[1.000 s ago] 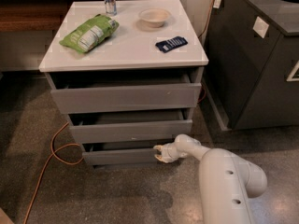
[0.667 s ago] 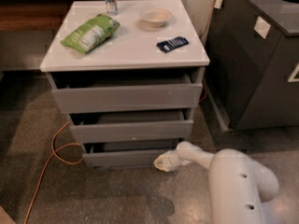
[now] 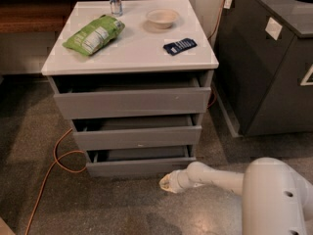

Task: Place redbull can into bottom drawer

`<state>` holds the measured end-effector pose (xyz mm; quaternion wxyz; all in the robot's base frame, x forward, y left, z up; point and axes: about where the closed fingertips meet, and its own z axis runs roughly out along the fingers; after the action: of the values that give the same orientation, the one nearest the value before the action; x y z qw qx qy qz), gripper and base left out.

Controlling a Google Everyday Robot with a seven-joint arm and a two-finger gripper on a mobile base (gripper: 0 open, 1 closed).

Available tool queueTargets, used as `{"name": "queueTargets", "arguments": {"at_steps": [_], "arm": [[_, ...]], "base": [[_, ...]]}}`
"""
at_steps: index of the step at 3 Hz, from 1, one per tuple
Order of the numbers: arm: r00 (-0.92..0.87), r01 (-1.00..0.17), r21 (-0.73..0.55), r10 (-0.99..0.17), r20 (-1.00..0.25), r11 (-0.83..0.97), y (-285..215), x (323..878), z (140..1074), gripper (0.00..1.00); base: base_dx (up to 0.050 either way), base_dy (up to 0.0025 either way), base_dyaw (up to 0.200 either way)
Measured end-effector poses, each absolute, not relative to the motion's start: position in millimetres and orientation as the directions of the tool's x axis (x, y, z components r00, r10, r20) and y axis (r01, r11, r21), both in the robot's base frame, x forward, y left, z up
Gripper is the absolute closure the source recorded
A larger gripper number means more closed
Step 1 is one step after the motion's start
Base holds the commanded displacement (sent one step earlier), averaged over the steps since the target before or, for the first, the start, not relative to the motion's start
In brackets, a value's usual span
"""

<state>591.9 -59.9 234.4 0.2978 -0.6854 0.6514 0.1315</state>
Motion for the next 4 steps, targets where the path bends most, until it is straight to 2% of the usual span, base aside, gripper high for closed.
{"name": "queueTargets", "arguments": {"at_steps": [2,3,4], "arm": [[0.098,-0.97,-0.238,-0.8,-0.592,0.058,-68,600,235,0.51],[0.078,-0.965,-0.246,-0.798,-0.597,0.09,-85,641,231,0.2],[0.068,-0.961,-0.255,-0.8,-0.595,0.108,-95,665,229,0.0]], "base": [[0.0,0.0,0.0],[0.0,0.0,0.0],[0.0,0.0,0.0]]}}
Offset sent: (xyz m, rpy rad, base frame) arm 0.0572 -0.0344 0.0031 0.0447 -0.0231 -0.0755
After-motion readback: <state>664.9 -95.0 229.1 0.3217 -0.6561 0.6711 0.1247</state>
